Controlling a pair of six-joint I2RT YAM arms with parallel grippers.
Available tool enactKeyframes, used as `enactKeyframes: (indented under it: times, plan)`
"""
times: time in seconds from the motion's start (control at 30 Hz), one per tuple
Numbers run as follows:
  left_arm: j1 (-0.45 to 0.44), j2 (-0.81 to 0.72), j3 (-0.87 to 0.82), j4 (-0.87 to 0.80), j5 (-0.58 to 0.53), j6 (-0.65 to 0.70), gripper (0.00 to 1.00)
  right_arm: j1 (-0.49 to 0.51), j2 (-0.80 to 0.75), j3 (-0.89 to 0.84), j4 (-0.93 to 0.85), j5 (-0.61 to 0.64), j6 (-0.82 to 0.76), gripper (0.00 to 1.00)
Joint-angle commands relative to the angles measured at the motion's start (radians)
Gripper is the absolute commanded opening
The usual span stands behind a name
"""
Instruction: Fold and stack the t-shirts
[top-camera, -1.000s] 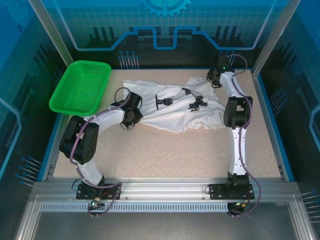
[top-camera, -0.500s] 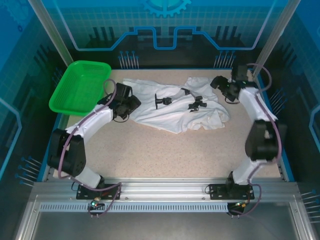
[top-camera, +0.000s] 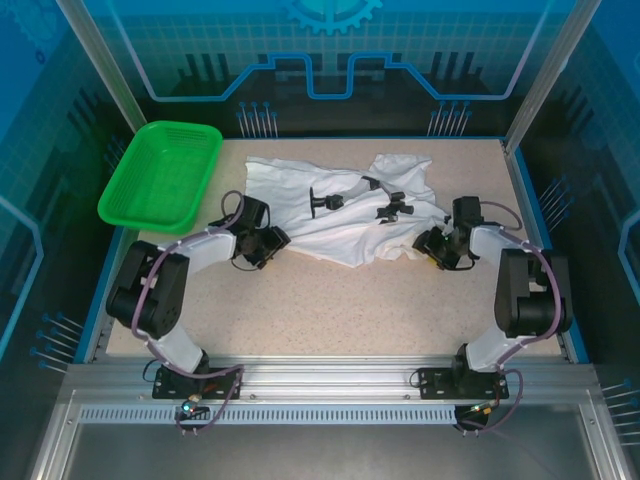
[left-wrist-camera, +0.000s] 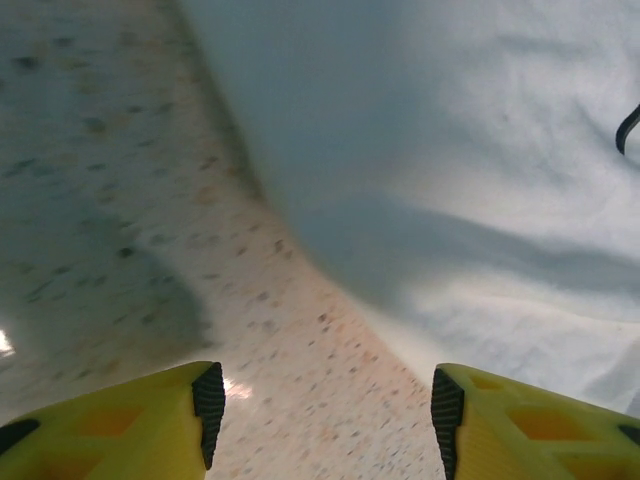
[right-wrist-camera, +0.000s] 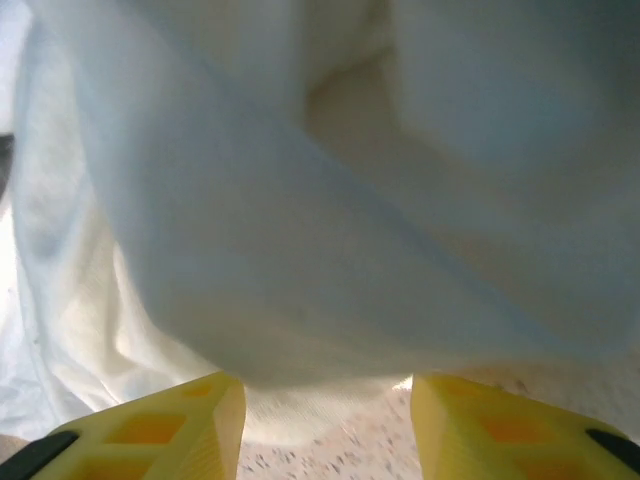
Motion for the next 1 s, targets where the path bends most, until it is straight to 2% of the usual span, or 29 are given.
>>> enactKeyframes:
  times: [0.0, 0.07, 0.1, 0.17, 0.23, 0.3, 0.5, 0.7, 0.9, 0.97]
  plan:
    - [-0.007, 0.066, 0.084, 0.045, 0.054, 0.009, 0.59, 0.013, 0.047, 0.056, 0.033, -0.027, -0.019, 0.53]
    - [-0.007, 0.105, 0.118, 0.034, 0.042, 0.020, 0.50, 0.021, 0.075, 0.066, 0.038, -0.022, -0.021, 0.52]
    - [-0.007, 0.122, 0.138, 0.024, 0.031, 0.026, 0.39, 0.025, 0.089, 0.071, 0.037, -0.019, -0.022, 0.49]
    - [-0.007, 0.145, 0.164, 0.009, -0.002, 0.026, 0.20, 0.025, 0.109, 0.078, 0.041, -0.023, -0.021, 0.34]
    - [-0.007, 0.165, 0.194, 0.000, -0.018, 0.017, 0.10, 0.026, 0.109, 0.078, 0.043, -0.020, -0.019, 0.19]
    - [-0.007, 0.178, 0.240, -0.028, -0.024, 0.015, 0.00, 0.028, 0.085, 0.072, 0.043, -0.005, -0.018, 0.09]
    - [-0.008, 0.223, 0.486, -0.228, -0.128, 0.026, 0.00, 0.035, 0.023, 0.090, 0.008, 0.040, -0.024, 0.04]
    - [-0.007, 0.460, 0.905, -0.484, -0.149, 0.110, 0.02, 0.037, 0.079, 0.162, -0.016, 0.041, -0.024, 0.01]
    - [-0.004, 0.804, 1.445, -0.787, -0.177, 0.231, 0.38, 0.037, 0.148, 0.197, -0.005, 0.030, -0.015, 0.01]
    - [0.000, 0.881, 1.588, -0.845, -0.180, 0.261, 0.46, 0.039, 0.163, 0.203, 0.000, 0.026, -0.013, 0.01]
